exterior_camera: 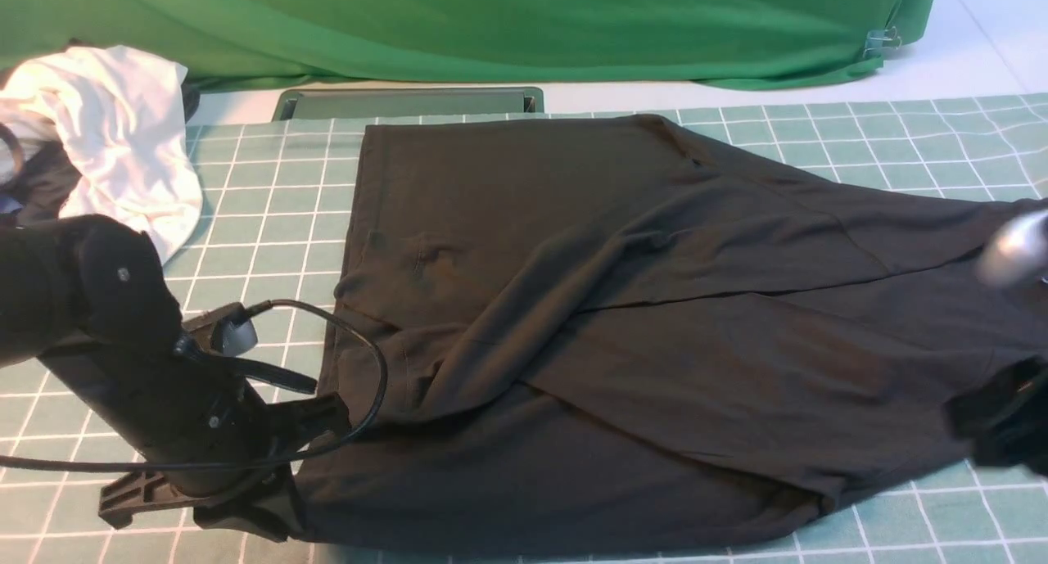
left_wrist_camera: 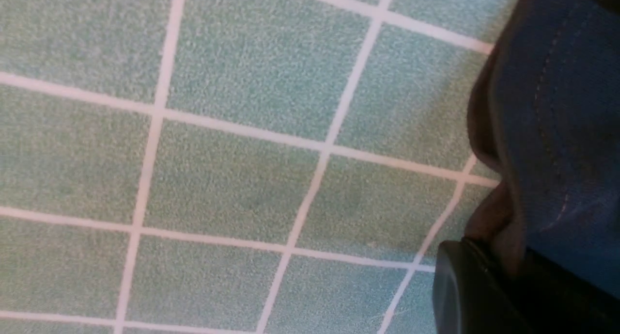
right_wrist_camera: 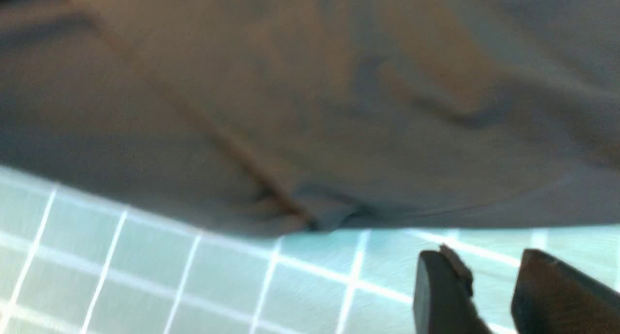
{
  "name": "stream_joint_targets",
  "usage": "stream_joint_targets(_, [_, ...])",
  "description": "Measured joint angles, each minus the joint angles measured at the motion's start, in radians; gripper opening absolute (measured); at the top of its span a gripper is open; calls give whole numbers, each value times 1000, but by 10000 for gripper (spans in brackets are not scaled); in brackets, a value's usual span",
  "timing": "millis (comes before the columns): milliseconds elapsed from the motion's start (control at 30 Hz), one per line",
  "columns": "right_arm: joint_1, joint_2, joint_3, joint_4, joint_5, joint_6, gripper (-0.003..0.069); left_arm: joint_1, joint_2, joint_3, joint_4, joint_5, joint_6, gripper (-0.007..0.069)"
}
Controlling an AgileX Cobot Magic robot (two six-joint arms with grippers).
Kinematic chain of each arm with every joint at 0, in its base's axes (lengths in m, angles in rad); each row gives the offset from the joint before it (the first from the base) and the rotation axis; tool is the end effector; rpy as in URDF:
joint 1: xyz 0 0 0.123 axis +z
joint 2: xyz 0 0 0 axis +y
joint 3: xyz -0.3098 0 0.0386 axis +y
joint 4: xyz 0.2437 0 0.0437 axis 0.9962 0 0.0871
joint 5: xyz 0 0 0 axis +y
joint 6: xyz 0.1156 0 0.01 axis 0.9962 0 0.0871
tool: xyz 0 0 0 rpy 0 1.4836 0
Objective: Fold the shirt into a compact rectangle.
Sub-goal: 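Grasp the near edge of the shirt at its hem and shoulder corners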
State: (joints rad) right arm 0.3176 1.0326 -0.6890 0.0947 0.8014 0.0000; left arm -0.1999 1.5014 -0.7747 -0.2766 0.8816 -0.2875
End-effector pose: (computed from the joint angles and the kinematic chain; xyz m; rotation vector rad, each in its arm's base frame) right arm 0.1642 0.0623 0.2671 -0.3547 2.6161 0.2207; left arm 0.2263 -0.0708 0.1923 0.4024 -3.0914 0.3491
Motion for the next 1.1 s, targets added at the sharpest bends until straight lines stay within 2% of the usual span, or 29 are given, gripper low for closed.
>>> stream_joint_targets(133, [110,108,0,-31,-5,0,265,0,-7,0,29,5,-1,18])
stream_joint_targets(200, [161,170,0,-59,-6,0,318,0,-7,0,47,5,-9,18])
stream_joint_targets(400, [226,377,0,-95,-41,0,570,0,-7,0,62,4,-21,18])
stream_joint_targets(500, [226,443,-8,-102,-56,0,608,0,-7,0,63,0,-21,18])
stream_joint_targets(633, [226,499,-60,-107,-84,-5,604,0,-7,0,63,-6,-18,18])
stream_joint_targets(833, [226,536,-117,-110,-140,-82,545,0,-7,0,61,-6,-7,18])
stream_joint_targets(1033, [226,543,-133,-114,-94,-123,512,0,-7,0,59,-6,5,18])
stream_joint_targets(1100, [226,543,-149,-117,-24,-125,514,0,-7,0,59,-6,6,18])
